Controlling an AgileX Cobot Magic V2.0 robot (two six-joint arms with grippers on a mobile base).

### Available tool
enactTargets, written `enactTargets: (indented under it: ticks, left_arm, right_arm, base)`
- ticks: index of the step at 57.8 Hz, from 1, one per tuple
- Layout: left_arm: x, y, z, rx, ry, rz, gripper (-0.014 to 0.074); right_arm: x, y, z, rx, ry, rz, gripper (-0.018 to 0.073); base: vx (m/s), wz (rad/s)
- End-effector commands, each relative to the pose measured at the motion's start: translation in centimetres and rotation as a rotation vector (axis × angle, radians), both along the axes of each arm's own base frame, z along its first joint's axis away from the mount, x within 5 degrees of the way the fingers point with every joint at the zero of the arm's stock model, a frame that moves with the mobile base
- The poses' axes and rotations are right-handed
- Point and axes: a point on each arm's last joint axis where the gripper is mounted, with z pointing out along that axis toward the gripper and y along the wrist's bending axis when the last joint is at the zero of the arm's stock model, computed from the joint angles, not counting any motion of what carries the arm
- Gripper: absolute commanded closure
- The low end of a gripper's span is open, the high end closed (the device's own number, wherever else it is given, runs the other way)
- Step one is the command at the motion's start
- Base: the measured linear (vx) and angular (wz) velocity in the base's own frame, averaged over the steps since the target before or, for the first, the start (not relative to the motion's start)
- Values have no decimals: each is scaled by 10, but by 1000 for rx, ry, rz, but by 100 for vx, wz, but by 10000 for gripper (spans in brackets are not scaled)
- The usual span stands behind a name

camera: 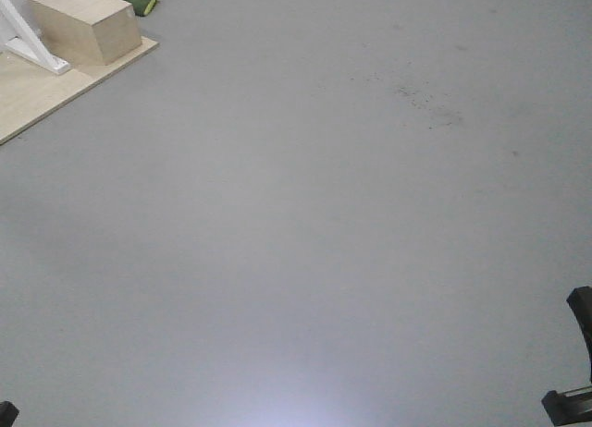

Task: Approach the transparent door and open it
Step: 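Drive the base up to the transparent sliding door beside the wooden box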

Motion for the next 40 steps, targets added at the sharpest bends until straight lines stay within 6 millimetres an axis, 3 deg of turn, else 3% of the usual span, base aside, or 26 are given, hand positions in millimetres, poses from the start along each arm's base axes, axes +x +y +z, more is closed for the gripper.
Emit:
enactTargets:
  ticks: [1, 40]
  left_arm:
    - [1, -1, -1, -32, -56, -8, 593]
    - [1, -1, -1, -32, -56, -8, 593]
  right_arm:
    - [0, -1, 4, 2, -83, -8, 564]
    - [0, -1, 4, 2, -83, -8, 564]
  base:
    - [50, 25]
    - [53, 30]
